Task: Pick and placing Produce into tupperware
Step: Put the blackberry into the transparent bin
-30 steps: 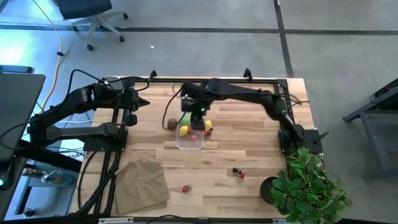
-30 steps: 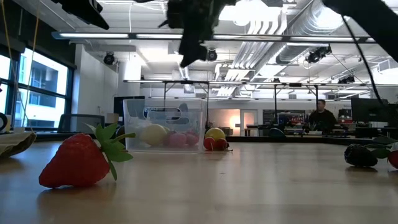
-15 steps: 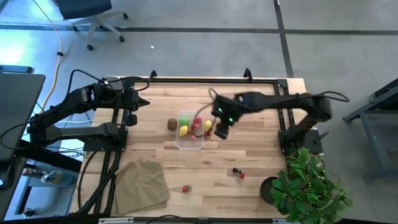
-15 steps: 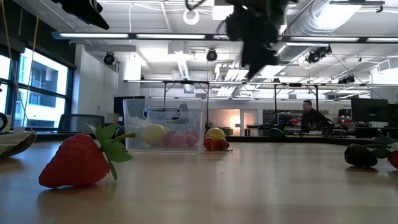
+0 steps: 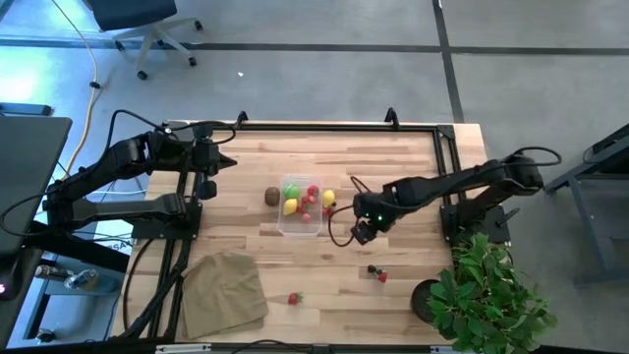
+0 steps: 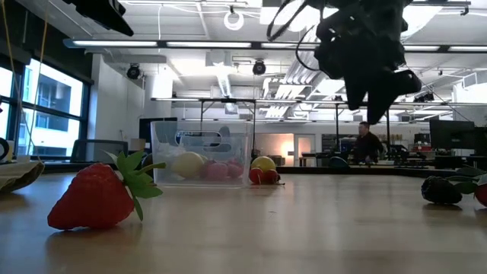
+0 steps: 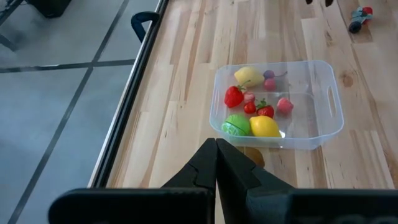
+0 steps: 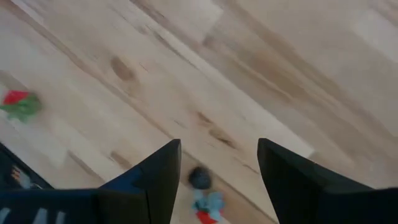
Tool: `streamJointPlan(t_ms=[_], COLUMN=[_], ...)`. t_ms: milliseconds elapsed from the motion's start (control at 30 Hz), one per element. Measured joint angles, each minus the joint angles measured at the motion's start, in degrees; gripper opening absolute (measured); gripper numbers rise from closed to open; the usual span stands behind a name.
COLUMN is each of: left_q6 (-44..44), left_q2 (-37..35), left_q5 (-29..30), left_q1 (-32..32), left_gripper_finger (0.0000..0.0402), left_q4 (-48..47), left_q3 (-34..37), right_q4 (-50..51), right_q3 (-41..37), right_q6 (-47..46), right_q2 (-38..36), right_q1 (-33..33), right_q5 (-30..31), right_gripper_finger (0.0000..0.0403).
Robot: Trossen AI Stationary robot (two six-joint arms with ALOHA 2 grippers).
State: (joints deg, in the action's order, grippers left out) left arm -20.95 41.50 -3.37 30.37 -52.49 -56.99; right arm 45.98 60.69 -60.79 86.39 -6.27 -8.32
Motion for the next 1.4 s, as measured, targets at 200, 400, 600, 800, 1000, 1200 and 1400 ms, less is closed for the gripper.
streamJointPlan(t_ms=[200, 400, 600, 800, 1000, 1200, 1400], left_q6=[0.0, 0.0, 0.0, 0.0, 0.0, 0.0, 0.0], left_q2=[0.0, 0.0, 0.0, 0.0, 0.0, 0.0, 0.0], left_q5=[0.0, 0.0, 0.0, 0.0, 0.0, 0.0, 0.0], left_q1=[0.0, 0.0, 0.0, 0.0, 0.0, 0.0, 0.0], left_gripper_finger=[0.0001, 0.0001, 0.0001, 0.0001, 0.0001, 0.0001, 0.0001], left_q4=[0.0, 0.0, 0.0, 0.0, 0.0, 0.0, 0.0], left_q3=[0.0, 0.0, 0.0, 0.0, 0.0, 0.0, 0.0], right_q4=[1.0, 2.4, 6.1, 6.9, 8.0, 8.7, 7.4], right_q3=[2.0, 6.7, 11.9, 12.3, 11.5, 11.5, 11.4], right_q6=[-5.1, -4.9, 0.6, 2.7, 1.3, 3.2, 5.8], right_q2=[3.1, 9.8, 15.6, 17.5, 17.6, 17.9, 19.2], right_q1=[-5.0, -9.3, -11.6, -14.2, -17.9, -19.2, -19.2], right_q5=[2.3, 2.1, 3.5, 4.0, 6.7, 8.2, 7.6], right_gripper_finger=[0.0204, 0.0204, 0.0204, 0.0204, 0.0204, 0.0204, 0.0204])
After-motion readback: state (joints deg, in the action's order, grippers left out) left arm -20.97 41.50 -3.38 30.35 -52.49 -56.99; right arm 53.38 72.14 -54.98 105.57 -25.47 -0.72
